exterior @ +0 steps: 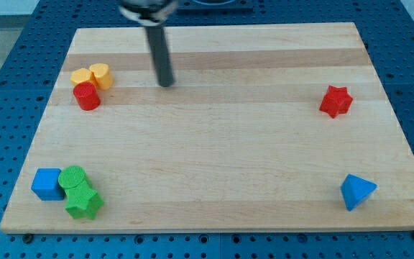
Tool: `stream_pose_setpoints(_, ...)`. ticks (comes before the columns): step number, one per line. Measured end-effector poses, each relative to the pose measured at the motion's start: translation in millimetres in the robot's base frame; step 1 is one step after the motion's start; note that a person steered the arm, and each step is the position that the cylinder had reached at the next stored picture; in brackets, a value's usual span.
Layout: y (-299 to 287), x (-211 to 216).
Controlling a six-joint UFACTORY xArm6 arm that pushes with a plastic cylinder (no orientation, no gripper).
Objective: Move red star to center
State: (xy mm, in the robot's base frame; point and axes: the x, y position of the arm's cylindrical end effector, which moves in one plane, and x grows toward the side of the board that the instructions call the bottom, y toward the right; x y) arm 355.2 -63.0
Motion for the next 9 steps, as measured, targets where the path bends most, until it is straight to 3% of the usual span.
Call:
stream_pose_setpoints(3, 254, -5)
stream_pose_setpoints(4, 310, -21)
stream_pose_setpoints(5, 313, -14)
stream_pose_setpoints(6, 306, 48)
stream_pose_setpoints(7, 295, 70)
stream_pose_setpoints(9, 278, 45)
